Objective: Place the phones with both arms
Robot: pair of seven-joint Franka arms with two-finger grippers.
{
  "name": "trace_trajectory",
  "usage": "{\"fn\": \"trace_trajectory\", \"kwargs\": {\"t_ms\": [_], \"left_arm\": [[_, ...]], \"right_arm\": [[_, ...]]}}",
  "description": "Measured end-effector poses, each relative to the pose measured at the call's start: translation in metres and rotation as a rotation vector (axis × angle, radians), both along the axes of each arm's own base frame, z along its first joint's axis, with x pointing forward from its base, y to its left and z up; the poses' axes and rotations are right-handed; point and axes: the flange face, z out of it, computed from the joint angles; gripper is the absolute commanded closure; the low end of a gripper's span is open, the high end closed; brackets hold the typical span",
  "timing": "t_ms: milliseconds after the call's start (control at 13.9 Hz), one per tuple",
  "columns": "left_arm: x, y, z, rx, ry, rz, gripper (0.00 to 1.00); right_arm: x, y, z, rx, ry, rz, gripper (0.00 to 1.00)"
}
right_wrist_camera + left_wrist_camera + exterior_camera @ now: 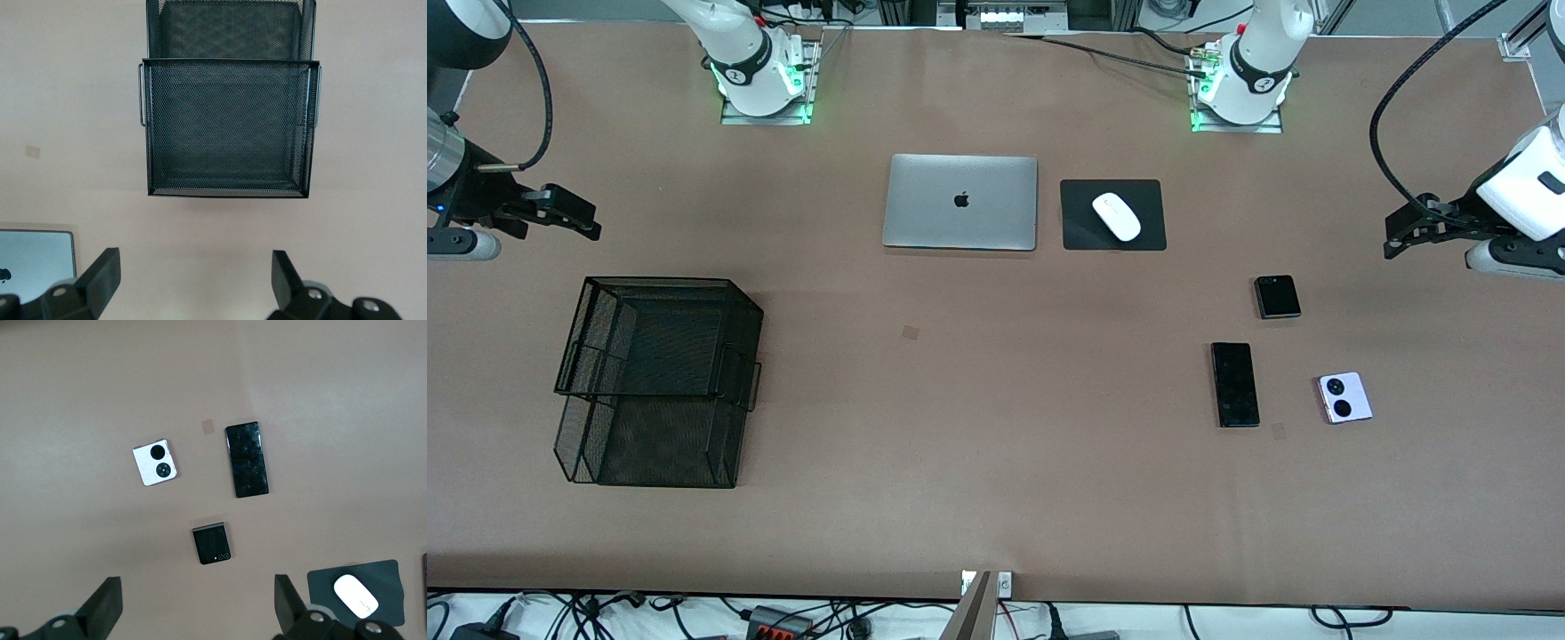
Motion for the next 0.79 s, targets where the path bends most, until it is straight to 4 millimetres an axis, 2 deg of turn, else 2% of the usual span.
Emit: {"fn": "trace_trajectory", "kwargs": {"t_ms": [792], "left_arm": [[-0.0035, -0.0003, -0.0026, 0.001, 0.033, 0.0, 0.0]], "right_arm": [[-0.0001, 0.0, 0.0, 0.0, 0.001, 0.0, 0.0]]}}
